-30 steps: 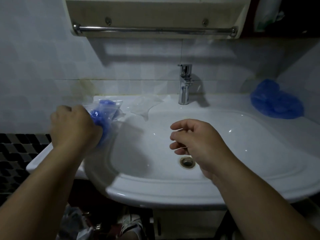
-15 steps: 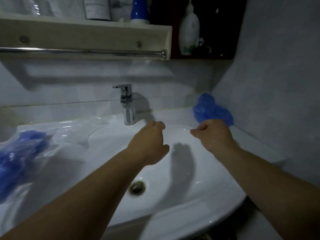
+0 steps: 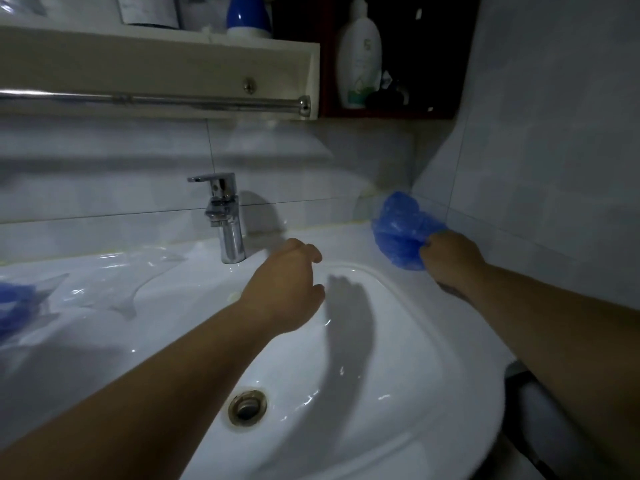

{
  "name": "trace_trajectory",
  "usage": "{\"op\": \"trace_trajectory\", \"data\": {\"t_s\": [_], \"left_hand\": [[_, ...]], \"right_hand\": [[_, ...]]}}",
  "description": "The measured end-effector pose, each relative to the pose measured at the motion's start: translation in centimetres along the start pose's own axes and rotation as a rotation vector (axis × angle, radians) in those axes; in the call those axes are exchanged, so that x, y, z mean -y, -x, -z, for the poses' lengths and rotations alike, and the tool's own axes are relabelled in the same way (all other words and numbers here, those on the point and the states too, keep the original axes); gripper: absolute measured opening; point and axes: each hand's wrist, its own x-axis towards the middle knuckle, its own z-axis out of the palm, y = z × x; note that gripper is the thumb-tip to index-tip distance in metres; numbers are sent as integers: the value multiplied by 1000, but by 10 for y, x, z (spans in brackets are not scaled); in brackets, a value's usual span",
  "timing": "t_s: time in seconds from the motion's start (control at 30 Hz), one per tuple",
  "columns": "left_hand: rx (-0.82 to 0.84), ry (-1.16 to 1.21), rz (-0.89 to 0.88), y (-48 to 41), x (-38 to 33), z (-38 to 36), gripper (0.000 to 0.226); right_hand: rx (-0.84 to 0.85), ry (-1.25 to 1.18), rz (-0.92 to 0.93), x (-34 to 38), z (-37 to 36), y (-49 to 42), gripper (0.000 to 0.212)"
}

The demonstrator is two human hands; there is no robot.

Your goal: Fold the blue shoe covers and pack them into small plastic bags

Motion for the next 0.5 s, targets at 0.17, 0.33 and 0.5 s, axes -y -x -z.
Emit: {"op": "trace_trajectory", "data": {"t_s": [0.17, 0.33, 0.5], "left_hand": [[-41, -19, -29, 13, -2, 12, 48], [-108, 132, 2, 43, -5, 38, 47], [13, 546, 147, 98, 2, 62, 85]], "right_hand": [[-174, -173, 140, 17, 44, 30, 30], [-244, -669, 75, 57, 86, 109, 9], [56, -1273, -39, 93, 90, 203, 17]]}}
